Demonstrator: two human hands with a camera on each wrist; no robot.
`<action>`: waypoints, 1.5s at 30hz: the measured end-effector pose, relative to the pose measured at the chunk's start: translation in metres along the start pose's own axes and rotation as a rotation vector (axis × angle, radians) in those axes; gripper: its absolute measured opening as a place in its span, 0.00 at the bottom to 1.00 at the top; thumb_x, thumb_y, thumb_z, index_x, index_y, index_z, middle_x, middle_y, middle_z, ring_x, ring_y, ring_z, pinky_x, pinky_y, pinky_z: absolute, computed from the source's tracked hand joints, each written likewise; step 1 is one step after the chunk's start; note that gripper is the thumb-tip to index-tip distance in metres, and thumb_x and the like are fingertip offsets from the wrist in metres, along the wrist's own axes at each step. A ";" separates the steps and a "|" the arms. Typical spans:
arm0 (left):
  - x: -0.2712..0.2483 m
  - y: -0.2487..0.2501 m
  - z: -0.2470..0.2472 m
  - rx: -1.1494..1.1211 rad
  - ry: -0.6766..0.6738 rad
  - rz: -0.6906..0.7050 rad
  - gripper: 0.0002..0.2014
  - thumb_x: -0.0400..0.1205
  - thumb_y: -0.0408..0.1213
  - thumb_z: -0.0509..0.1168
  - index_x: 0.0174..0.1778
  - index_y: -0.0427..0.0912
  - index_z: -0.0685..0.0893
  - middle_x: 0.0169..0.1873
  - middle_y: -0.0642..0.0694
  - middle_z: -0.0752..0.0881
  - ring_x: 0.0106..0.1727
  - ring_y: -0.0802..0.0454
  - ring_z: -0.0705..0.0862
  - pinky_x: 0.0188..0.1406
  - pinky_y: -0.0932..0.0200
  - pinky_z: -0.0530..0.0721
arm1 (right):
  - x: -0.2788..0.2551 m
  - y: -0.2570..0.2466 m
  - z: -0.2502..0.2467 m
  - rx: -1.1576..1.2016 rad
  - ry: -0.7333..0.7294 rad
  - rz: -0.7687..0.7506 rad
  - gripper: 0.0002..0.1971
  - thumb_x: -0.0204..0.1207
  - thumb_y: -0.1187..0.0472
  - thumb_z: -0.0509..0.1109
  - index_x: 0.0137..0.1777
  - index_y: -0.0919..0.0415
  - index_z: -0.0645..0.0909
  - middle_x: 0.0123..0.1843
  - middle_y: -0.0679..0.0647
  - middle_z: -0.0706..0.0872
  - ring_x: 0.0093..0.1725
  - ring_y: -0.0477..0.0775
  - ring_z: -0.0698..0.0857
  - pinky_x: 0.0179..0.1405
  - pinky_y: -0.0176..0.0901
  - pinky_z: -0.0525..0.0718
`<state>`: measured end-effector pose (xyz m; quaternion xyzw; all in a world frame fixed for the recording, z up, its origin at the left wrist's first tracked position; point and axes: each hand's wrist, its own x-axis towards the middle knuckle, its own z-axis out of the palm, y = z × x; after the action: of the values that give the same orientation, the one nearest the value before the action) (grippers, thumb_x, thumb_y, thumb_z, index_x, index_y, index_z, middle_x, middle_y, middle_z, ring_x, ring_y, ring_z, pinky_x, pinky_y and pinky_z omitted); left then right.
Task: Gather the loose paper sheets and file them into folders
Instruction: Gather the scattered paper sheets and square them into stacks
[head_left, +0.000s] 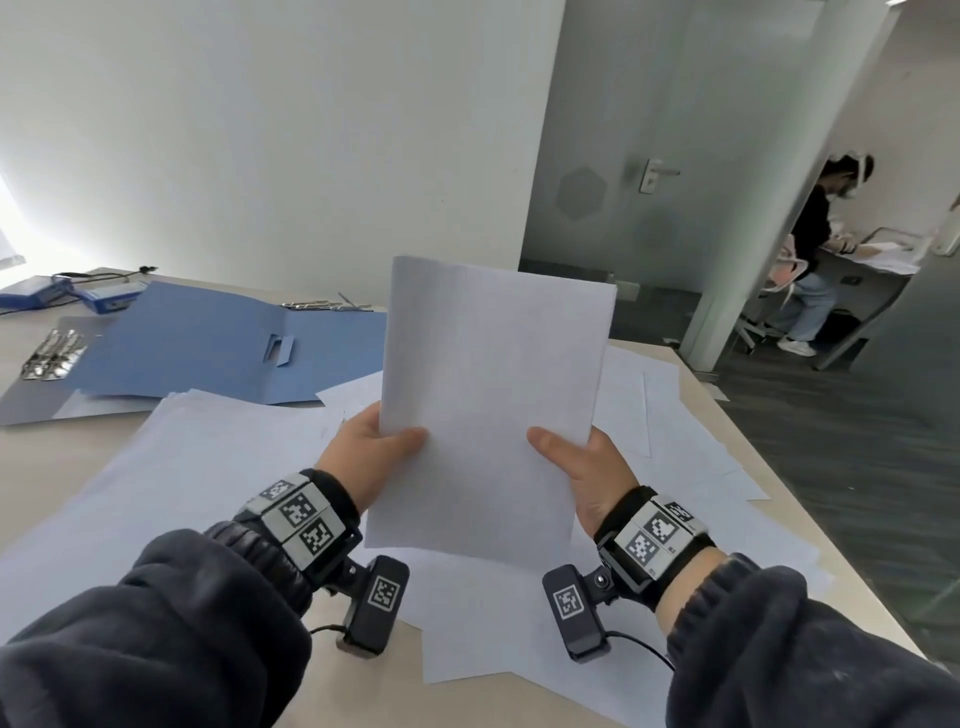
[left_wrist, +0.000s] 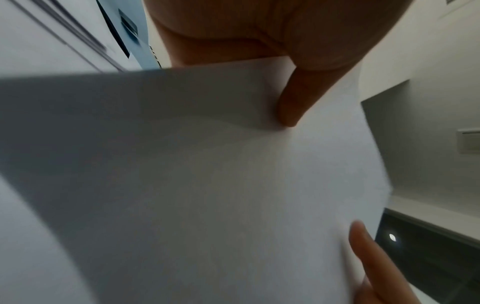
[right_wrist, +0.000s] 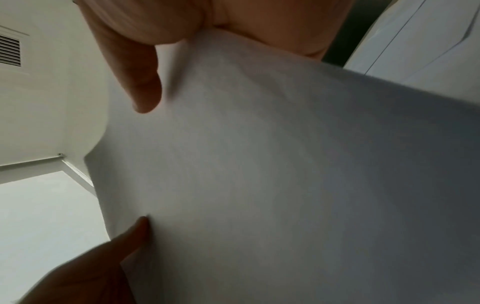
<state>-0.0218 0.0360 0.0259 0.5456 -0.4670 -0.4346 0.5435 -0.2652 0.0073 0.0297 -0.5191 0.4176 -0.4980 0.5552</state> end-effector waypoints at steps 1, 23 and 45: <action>0.001 0.003 -0.011 0.006 0.017 -0.010 0.11 0.80 0.31 0.71 0.58 0.45 0.86 0.45 0.45 0.93 0.46 0.44 0.91 0.50 0.48 0.88 | 0.000 -0.001 0.003 -0.006 -0.019 0.013 0.07 0.81 0.61 0.73 0.57 0.57 0.87 0.52 0.55 0.94 0.52 0.57 0.92 0.54 0.54 0.89; 0.001 -0.016 -0.260 1.071 0.296 -0.623 0.28 0.81 0.37 0.73 0.76 0.34 0.75 0.72 0.37 0.79 0.72 0.41 0.79 0.66 0.57 0.76 | 0.008 0.028 0.032 -0.216 -0.027 0.155 0.10 0.84 0.56 0.66 0.53 0.59 0.87 0.44 0.56 0.93 0.38 0.55 0.87 0.38 0.45 0.79; 0.082 0.009 0.047 1.472 -0.528 0.000 0.49 0.65 0.73 0.72 0.82 0.62 0.64 0.82 0.60 0.64 0.80 0.50 0.69 0.77 0.43 0.70 | 0.043 0.024 -0.074 -0.180 0.267 0.119 0.09 0.83 0.57 0.66 0.49 0.56 0.88 0.44 0.57 0.93 0.37 0.52 0.87 0.38 0.45 0.81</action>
<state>-0.0529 -0.0527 0.0356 0.6443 -0.7489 -0.1282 -0.0873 -0.3280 -0.0474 0.0001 -0.4702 0.5607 -0.4893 0.4745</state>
